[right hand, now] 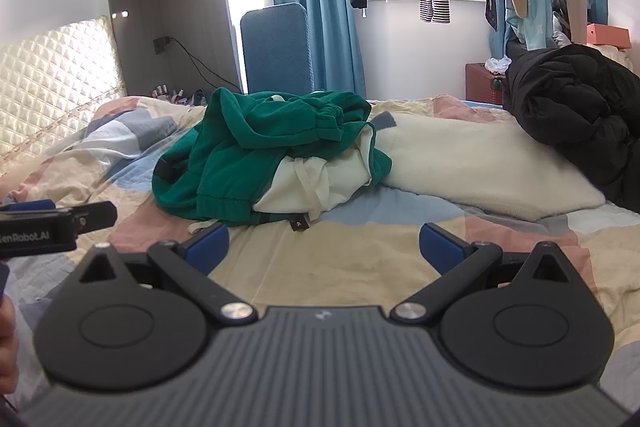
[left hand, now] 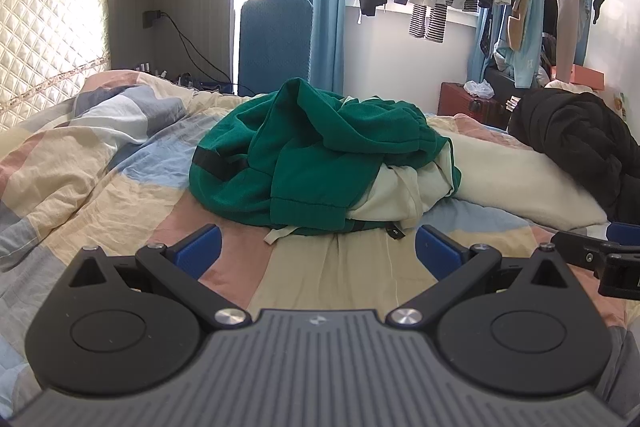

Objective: Fold large clothes
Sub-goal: 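Approach the crumpled green sweatshirt on the bed with both tools open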

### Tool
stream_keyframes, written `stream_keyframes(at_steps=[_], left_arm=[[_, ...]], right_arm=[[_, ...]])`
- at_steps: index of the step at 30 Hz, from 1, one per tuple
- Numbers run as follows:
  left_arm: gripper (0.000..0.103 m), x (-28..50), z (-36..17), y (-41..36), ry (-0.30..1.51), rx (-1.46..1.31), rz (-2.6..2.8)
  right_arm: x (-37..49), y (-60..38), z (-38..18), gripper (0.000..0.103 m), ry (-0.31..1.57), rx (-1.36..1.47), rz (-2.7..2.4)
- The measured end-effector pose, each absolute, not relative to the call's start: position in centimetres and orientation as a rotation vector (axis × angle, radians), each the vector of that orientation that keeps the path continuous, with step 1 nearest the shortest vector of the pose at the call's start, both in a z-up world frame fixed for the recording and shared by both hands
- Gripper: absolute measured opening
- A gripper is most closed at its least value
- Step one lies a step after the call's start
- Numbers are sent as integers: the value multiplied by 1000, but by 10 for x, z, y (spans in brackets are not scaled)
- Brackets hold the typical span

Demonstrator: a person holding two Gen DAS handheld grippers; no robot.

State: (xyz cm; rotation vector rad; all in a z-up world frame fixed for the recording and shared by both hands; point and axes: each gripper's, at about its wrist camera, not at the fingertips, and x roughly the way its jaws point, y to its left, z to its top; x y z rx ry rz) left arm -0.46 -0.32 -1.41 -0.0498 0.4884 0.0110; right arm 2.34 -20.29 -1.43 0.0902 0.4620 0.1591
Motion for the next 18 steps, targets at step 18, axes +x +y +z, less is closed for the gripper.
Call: stream_keyframes(at_steps=[18], left_arm=[[103, -4, -17, -5, 493, -33, 13]], right_arm=[[23, -200, -17, 103, 471, 83, 167]])
